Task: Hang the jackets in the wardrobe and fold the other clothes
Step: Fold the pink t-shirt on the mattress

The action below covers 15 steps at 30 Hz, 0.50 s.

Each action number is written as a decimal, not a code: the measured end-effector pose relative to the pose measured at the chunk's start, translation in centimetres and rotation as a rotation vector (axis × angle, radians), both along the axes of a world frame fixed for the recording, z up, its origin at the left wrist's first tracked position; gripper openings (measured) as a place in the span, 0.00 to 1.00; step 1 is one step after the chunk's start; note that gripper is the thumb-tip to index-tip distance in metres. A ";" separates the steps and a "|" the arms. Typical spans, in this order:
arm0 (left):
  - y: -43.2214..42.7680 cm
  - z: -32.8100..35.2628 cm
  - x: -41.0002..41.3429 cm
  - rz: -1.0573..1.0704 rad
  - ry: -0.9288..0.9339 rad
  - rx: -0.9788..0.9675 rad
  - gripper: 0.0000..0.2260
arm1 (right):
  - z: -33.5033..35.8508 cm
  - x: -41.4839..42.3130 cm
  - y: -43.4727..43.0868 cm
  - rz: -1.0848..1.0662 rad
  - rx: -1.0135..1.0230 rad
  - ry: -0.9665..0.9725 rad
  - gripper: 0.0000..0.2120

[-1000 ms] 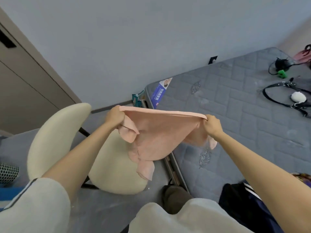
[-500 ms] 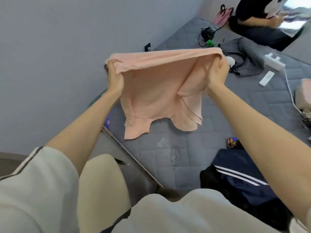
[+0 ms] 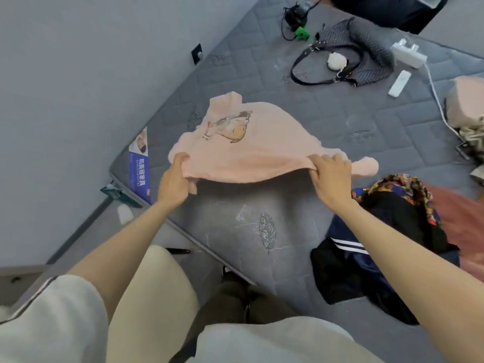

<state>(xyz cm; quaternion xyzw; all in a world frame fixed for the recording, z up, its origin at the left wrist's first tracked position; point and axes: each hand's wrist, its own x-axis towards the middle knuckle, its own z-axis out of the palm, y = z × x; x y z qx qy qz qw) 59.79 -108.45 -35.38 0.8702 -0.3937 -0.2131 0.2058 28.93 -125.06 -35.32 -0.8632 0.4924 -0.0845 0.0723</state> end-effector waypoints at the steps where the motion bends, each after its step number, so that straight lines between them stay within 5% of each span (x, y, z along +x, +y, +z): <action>1: 0.9 -1.6 0.1 -0.084 -0.061 0.128 0.24 | -2.0 -0.4 0.8 0.021 0.052 0.071 0.13; 5: 3.9 -8.4 -0.8 -0.327 -0.230 0.487 0.24 | -10.2 -1.8 4.2 0.043 0.329 0.354 0.19; 15: 10.7 -20.2 -5.3 -0.425 -0.040 0.895 0.11 | -22.3 -5.9 11.7 -0.039 0.878 0.658 0.21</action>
